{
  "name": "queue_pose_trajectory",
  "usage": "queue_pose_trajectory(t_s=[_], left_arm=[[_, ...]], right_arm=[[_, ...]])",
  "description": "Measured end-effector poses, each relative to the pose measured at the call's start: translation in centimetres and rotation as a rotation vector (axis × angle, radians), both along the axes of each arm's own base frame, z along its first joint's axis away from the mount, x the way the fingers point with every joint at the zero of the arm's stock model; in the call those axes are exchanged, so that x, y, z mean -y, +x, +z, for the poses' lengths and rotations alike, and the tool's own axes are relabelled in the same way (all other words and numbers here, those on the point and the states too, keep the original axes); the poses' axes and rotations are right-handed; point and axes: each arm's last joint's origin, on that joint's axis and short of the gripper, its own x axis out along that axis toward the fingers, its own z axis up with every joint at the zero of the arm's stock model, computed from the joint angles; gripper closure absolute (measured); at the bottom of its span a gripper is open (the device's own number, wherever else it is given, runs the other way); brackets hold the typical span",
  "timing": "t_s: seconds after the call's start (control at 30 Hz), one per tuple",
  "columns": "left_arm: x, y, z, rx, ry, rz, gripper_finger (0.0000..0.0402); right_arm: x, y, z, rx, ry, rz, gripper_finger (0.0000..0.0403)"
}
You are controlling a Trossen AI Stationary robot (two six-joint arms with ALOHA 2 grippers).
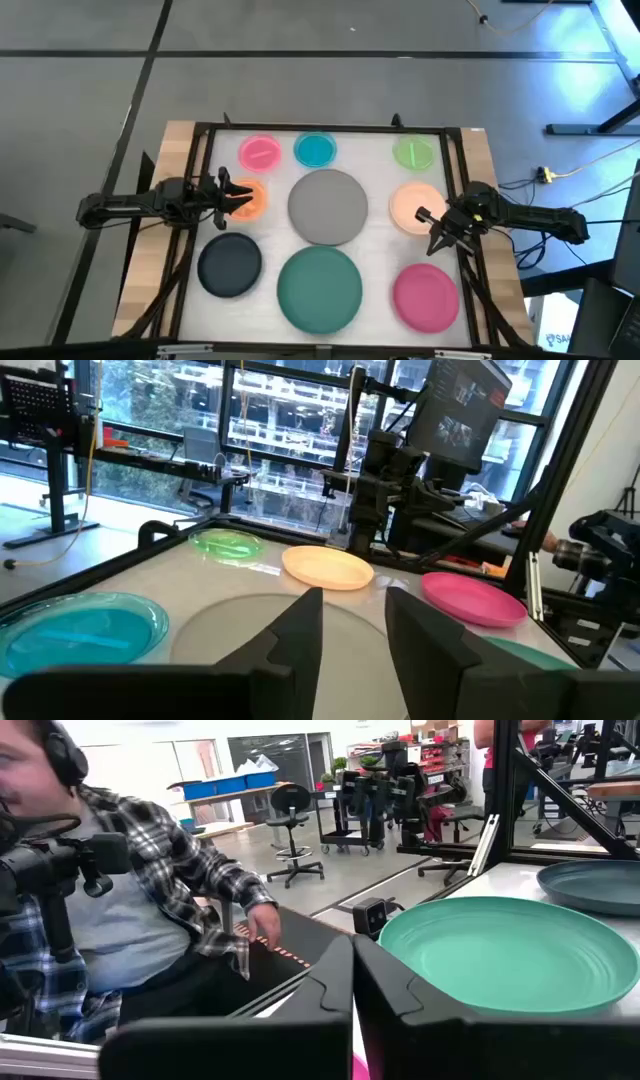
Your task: Stack plastic plates
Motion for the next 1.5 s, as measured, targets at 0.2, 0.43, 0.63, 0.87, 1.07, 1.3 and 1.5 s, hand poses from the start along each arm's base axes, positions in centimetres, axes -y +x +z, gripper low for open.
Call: queue_pose_trajectory(t_s=[0.2, 0.43, 0.63, 0.87, 1.07, 1.3, 1.5], left_arm=[[0.00, 0.00, -0.01, -0.001, 0.000, 0.000, 0.0296], [0.00, 0.00, 0.00, 0.000, 0.000, 0.000, 0.0296], [0.00, 0.00, -0.01, -0.001, 0.000, 0.000, 0.0296], [0.00, 0.00, 0.00, -0.001, 0.000, 0.000, 0.0296], [0.00, 0.00, -0.01, -0.001, 0.000, 0.000, 0.0296], [-0.07, -0.03, 0.19, 0.016, 0.025, 0.028, 0.0296], [-0.20, -0.14, 0.86, 0.081, 0.050, 0.078, 0.0296]], right_arm=[[0.00, 0.00, 0.00, 0.000, 0.000, 0.000, 0.0400], [0.00, 0.00, 0.00, 0.000, 0.000, 0.000, 0.0400], [0.00, 0.00, 0.00, 0.000, 0.000, 0.000, 0.0400], [0.00, 0.00, 0.00, 0.000, 0.000, 0.000, 0.0400], [0.00, 0.00, 0.00, 0.000, 0.000, 0.000, 0.0400], [0.00, 0.00, 0.01, 0.002, -0.001, -0.002, 0.0400], [0.10, 0.12, 0.02, 0.023, -0.015, -0.056, 0.0400]])
